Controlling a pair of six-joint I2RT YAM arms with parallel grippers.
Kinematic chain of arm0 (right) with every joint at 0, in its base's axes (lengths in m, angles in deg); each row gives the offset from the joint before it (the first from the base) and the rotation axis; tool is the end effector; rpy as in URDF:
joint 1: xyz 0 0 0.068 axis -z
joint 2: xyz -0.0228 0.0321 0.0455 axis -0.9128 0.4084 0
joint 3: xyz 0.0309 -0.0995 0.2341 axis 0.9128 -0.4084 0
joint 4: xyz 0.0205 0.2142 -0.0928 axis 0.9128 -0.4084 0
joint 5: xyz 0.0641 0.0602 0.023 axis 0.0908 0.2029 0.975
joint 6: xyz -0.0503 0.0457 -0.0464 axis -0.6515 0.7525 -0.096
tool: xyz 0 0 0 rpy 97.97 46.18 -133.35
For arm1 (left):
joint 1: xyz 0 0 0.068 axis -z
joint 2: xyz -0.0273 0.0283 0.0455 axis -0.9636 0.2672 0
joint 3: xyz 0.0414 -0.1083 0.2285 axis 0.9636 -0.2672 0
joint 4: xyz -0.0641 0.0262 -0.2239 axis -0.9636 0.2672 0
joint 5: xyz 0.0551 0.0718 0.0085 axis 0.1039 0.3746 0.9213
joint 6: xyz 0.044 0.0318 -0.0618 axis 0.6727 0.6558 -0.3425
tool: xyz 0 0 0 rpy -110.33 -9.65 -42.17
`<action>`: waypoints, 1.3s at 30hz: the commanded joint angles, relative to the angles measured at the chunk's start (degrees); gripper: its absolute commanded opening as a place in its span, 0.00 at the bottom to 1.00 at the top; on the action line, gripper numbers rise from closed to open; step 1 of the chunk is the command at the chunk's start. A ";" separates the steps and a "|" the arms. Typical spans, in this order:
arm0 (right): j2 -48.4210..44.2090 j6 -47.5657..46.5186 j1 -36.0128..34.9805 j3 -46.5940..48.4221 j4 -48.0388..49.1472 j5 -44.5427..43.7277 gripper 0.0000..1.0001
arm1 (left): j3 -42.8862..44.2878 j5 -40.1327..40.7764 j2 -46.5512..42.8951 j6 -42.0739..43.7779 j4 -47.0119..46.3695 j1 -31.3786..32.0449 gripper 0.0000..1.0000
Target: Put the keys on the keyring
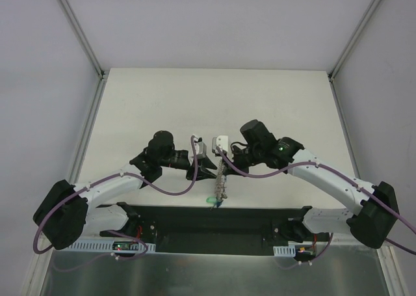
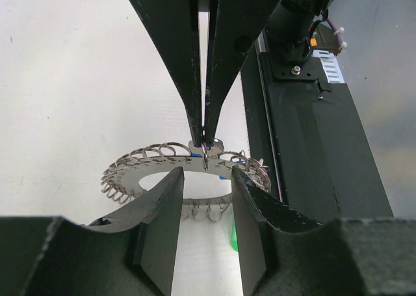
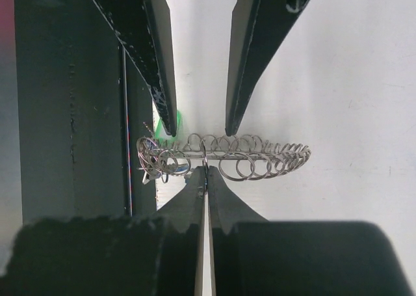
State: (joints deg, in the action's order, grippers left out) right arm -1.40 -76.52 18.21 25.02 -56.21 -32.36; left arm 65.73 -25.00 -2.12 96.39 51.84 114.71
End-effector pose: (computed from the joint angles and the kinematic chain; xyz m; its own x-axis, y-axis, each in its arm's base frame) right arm 0.1464 0.2171 0.2619 0.2999 -0.5544 -0.7763 -0.9536 -0.1511 -0.2605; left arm 0.1498 -0.2019 0.2475 0.0374 0.0692 -0.9969 0.9973 -0.0658 0.0328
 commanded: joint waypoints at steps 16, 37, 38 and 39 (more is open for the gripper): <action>1.24 -1.02 -1.89 3.56 1.20 0.88 0.01 | 2.98 -1.35 3.85 0.07 -4.32 2.95 0.25; -12.47 17.95 10.41 -12.86 22.46 12.12 0.33 | -7.56 7.53 -0.81 -3.70 -22.23 3.92 0.00; -12.91 18.66 10.68 -14.09 24.21 13.61 0.33 | -7.91 7.70 -0.72 -4.23 -23.46 3.92 0.00; -13.00 19.37 10.85 -14.80 25.18 14.06 0.33 | -8.87 7.79 -0.54 -4.58 -26.61 3.92 0.00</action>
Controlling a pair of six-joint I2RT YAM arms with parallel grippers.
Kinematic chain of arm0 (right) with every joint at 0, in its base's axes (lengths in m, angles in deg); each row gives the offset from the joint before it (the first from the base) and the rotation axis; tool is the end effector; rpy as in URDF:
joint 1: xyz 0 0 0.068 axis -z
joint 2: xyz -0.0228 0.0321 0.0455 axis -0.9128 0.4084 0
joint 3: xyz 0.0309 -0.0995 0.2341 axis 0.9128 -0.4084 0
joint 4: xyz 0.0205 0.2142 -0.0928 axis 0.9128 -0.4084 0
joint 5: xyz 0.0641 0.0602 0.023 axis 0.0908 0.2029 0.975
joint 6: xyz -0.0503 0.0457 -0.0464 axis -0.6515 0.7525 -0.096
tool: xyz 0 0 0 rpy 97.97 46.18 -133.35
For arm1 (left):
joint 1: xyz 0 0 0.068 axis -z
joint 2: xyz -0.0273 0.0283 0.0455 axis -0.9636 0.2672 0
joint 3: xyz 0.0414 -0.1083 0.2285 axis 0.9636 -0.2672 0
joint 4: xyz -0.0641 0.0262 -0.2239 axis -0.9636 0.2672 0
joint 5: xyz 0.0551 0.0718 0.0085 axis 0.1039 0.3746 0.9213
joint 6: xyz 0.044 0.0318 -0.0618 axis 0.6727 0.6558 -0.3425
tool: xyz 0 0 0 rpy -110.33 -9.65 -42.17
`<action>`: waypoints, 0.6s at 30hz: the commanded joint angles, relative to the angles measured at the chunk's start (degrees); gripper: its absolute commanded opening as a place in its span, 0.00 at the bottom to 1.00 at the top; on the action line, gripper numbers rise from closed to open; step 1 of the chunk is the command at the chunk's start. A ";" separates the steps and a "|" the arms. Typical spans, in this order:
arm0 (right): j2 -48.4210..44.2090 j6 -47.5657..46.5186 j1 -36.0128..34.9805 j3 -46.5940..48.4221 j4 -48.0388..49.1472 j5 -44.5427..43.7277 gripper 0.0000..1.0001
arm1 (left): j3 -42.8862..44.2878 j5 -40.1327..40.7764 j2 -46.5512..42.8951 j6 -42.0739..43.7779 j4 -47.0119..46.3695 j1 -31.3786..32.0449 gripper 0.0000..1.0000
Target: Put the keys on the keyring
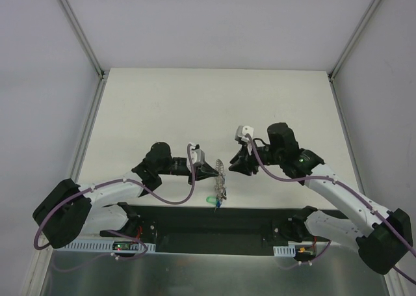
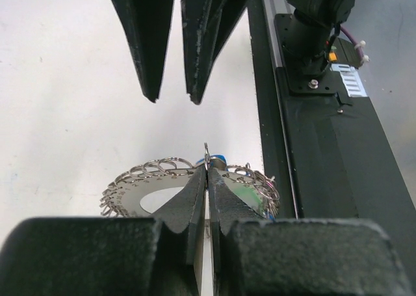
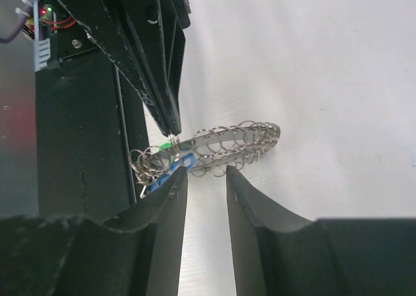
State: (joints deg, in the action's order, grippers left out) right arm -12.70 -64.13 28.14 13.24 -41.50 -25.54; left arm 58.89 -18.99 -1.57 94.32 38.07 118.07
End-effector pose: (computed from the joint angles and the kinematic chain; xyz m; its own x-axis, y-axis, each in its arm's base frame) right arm 0.1546 0.1765 0.2686 0.1685 -0.3942 -0.9034 -0.9731 0.0794 -0.2162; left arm 0.1389 -0.2049 0.2350 0.0867 0.0045 -0.9962 0.9961 -0.0143 0.0866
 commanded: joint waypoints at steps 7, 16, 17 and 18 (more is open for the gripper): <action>1.20 10.50 2.25 -4.70 16.81 12.78 0.34 | -4.59 2.31 0.05 -5.15 -22.61 0.55 0.00; 4.72 9.62 2.25 -4.34 17.60 13.66 0.35 | -4.85 2.13 -0.21 -5.15 -23.07 0.55 0.00; 5.24 9.44 2.25 -4.43 17.60 13.58 0.35 | -4.77 2.13 -0.12 -5.15 -22.80 0.55 0.00; 5.42 9.44 2.16 -4.52 17.60 13.40 0.35 | -4.77 2.05 -0.21 -5.23 -22.80 0.55 0.00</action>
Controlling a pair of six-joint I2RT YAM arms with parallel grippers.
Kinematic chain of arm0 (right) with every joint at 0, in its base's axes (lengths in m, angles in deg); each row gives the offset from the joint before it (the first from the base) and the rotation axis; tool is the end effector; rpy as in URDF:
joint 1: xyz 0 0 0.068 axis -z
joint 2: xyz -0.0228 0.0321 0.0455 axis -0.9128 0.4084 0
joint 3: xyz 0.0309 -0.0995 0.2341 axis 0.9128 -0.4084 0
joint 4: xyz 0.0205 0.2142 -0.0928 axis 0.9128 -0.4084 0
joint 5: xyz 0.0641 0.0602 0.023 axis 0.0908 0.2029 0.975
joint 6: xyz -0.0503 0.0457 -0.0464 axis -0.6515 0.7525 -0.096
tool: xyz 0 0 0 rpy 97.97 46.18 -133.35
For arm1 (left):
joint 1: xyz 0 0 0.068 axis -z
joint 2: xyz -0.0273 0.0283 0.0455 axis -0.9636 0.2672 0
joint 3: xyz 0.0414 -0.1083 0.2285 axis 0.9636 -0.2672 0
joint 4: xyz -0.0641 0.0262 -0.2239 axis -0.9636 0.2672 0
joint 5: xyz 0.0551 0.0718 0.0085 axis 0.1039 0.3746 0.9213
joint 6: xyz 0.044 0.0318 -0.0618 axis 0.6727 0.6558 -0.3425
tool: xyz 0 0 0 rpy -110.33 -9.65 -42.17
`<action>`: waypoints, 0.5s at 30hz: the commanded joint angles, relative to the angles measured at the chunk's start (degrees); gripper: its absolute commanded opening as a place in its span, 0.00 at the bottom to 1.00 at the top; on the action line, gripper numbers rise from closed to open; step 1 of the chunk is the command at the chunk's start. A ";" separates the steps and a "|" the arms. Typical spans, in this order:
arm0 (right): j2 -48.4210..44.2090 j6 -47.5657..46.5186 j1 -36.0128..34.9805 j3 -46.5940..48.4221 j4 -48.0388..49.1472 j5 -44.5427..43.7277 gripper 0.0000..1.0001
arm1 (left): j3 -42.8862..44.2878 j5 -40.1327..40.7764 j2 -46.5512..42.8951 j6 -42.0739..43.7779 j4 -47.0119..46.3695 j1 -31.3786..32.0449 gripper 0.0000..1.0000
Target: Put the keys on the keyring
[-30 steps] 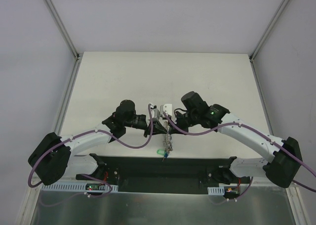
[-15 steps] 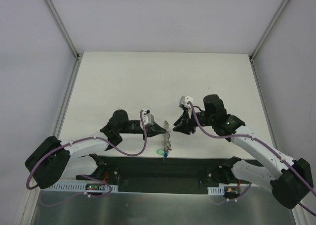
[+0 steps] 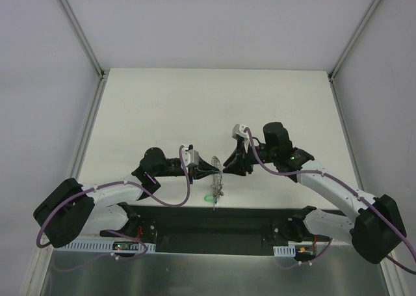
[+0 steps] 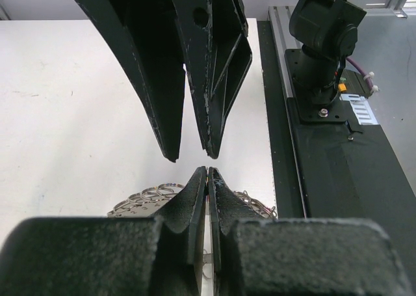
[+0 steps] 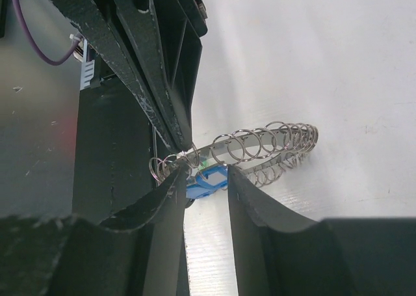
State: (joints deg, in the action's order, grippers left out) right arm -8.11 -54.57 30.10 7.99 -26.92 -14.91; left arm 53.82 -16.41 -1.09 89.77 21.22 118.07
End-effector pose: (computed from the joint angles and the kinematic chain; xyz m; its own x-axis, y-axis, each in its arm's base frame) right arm 0.1641 0.1854 0.2532 0.0634 -0.2625 -0.9628 -0.9973 0.0195 -0.0710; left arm 0.1340 -0.1971 0.2416 0.1494 -0.1288 -0.9804 0.9885 0.0416 0.1451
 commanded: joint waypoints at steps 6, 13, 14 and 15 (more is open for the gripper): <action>1.36 -1.34 0.20 -0.33 4.43 3.39 0.35 | 0.39 -0.53 -0.51 -0.69 -5.86 0.55 0.00; 3.20 -2.48 -1.21 -0.33 5.31 4.89 0.34 | 0.31 -0.36 -0.51 -0.69 -5.86 0.64 0.00; 3.20 -2.66 -1.39 -0.24 5.31 5.06 0.34 | 0.30 -0.36 -0.60 -0.60 -5.86 0.55 0.00; 3.46 -2.92 -1.47 -0.33 5.31 5.06 0.33 | 0.30 -0.27 -0.60 -0.69 -5.86 0.64 0.00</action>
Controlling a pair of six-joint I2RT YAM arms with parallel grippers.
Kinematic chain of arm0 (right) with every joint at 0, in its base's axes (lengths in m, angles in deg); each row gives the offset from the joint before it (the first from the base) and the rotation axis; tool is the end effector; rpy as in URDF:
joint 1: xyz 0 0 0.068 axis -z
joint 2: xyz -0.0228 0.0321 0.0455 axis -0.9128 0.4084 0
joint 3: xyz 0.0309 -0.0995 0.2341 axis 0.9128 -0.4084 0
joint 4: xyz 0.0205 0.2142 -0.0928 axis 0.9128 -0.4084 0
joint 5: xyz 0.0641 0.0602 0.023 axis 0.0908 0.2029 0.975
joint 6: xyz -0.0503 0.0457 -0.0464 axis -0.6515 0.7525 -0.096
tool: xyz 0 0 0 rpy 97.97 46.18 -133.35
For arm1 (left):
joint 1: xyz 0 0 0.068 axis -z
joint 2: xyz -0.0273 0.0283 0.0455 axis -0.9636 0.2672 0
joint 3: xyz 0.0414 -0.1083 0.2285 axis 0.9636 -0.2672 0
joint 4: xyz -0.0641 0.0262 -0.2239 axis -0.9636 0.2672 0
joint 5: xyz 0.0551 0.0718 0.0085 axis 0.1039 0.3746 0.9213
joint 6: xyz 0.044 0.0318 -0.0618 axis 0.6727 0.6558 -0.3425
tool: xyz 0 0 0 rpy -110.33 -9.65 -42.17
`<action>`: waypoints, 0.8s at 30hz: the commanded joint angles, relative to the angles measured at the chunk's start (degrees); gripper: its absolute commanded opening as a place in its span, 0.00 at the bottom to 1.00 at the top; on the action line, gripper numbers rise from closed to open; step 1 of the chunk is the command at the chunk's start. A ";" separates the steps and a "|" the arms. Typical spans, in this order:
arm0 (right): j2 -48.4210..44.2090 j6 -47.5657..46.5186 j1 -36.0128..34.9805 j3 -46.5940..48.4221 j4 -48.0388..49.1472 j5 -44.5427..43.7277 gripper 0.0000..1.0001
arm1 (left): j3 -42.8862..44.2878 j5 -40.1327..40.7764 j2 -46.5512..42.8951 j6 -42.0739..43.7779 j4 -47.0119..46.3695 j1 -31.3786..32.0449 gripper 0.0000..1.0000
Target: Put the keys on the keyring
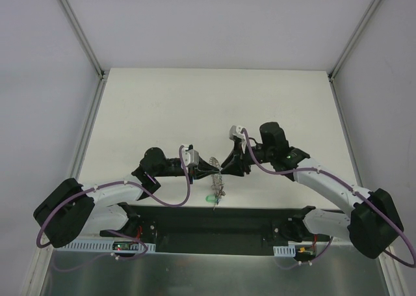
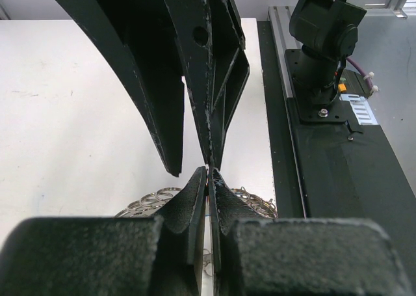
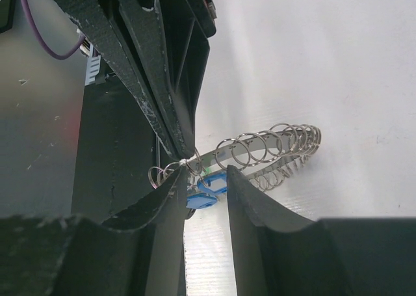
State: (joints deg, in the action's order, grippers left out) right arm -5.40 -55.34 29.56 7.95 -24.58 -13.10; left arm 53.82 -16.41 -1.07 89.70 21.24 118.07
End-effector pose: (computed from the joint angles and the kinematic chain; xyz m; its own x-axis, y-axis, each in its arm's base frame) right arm 0.1670 0.1921 0.2475 0.0738 -0.2540 -0.9644 -0.9973 -0.0217 -0.0706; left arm 0.1341 -0.1971 0.2414 0.1477 -0.1284 -0.9807 0.9888 0.0414 0.1435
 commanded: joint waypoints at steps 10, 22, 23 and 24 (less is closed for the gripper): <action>1.37 -3.03 -1.37 -0.46 2.97 2.28 0.23 | 0.22 -0.18 -0.98 -0.54 -5.44 0.55 0.00; 0.85 -5.14 -1.90 2.00 -0.01 1.41 0.01 | -0.14 0.61 -1.86 -0.54 -3.60 0.64 0.00; 0.58 -6.36 -1.98 2.61 -1.15 0.97 0.01 | 0.04 1.31 -2.20 -0.62 -2.38 0.55 0.00; -0.12 -6.98 -1.98 3.83 -4.21 0.53 0.01 | 0.13 1.40 -2.90 -0.01 -1.15 0.55 0.00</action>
State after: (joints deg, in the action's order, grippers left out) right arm -3.63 -58.40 27.89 7.29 -25.26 -12.75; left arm 53.51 -15.10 -1.20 89.68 21.46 118.05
